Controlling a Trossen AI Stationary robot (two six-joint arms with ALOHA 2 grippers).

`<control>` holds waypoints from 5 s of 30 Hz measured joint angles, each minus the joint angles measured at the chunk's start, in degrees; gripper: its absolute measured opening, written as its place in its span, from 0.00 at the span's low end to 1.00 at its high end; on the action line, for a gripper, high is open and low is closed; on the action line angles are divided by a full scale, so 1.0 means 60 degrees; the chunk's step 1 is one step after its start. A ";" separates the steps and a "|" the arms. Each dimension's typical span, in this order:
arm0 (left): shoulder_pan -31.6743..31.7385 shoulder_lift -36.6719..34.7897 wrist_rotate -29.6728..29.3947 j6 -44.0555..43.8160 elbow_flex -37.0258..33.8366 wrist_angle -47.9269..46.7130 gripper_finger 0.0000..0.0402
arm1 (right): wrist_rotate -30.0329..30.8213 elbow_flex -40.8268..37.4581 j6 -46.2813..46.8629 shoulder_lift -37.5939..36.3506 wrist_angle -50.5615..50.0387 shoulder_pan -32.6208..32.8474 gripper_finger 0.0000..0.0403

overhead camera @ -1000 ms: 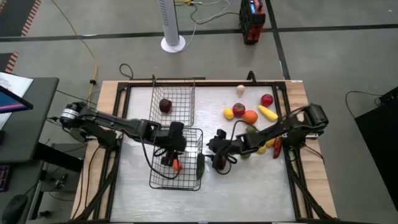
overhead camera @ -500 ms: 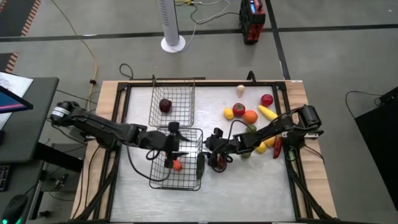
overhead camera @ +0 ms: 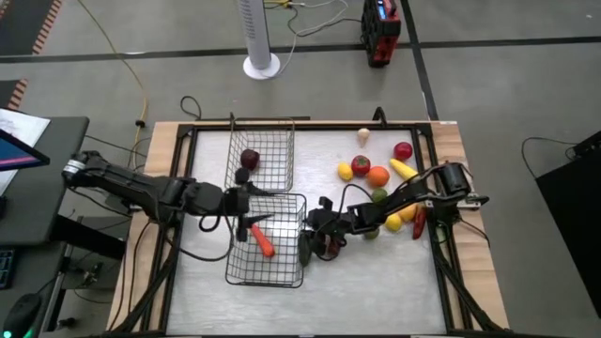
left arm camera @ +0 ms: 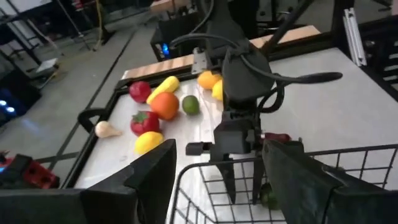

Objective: Sort produce into baskets
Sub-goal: Put the green chili pepper into the black wire basket, then put the bottom lime into the gold wire basket

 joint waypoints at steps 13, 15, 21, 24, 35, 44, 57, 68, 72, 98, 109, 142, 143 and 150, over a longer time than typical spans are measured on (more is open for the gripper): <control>0.0004 -0.0424 -0.0465 -0.0083 0.0000 -0.0275 0.57 | -0.0036 0.0007 -0.0166 -0.0015 -0.0467 -0.0106 0.06; 0.0004 -0.0423 -0.0465 -0.0082 0.0000 -0.0285 0.57 | -0.0030 0.0007 -0.0238 -0.0041 -0.0497 -0.0102 0.05; 0.0004 -0.0423 -0.0618 -0.0090 0.0000 -0.0496 0.57 | 0.0317 0.0007 -0.0270 -0.0570 -0.1422 -0.0102 0.05; 0.0004 -0.0423 -0.0720 -0.0082 0.0000 -0.0548 0.57 | 0.0986 0.0007 -0.0270 -0.1135 -0.2199 -0.0018 0.05; 0.0184 -0.0101 -0.0720 -0.0841 0.0007 -0.0625 0.57 | 0.4429 0.0007 -0.0744 -0.2604 -0.3097 0.0725 0.05; 0.0147 0.0078 -0.0491 -0.0316 0.0007 -0.0676 0.57 | 0.4745 0.0004 -0.1797 -0.4431 -0.3091 0.0857 0.05; -0.0091 -0.0051 -0.1402 0.0625 0.0007 -0.0422 0.56 | 0.1735 0.0272 -0.3026 -0.2556 0.2459 0.0361 0.12; 0.0064 -0.0048 -0.1942 0.3076 0.0044 0.2750 0.56 | 0.0500 0.2206 -0.2704 -0.1725 -0.0002 -0.0158 0.35; 0.0223 -0.0051 -0.1941 0.3553 0.0099 0.3311 0.56 | 0.0495 0.2419 -0.2655 -0.1812 -0.0422 -0.0237 0.53; 0.0495 -0.2179 -0.1617 0.1776 -0.0455 0.0583 0.56 | 0.4524 0.1858 0.4737 -0.3435 -0.7859 0.2725 0.64; 0.0495 -0.2580 -0.0900 0.0584 -0.0455 -0.0575 0.56 | 0.2412 0.1865 0.8456 -0.2703 -1.1577 0.3098 0.65; 0.0495 -0.2343 -0.0946 0.0568 -0.0455 -0.0845 0.56 | -0.0790 0.1801 0.0252 -0.2820 -1.3747 0.2297 0.88; 0.0495 -0.2343 -0.0946 0.0544 -0.0455 -0.0855 0.56 | -0.0787 0.1690 0.0074 -0.2823 -1.3558 0.2243 0.87; 0.0495 -0.2343 -0.0950 0.0466 -0.0455 -0.1241 0.56 | -0.0790 0.1075 -0.0185 -0.2812 -1.3186 0.1830 0.80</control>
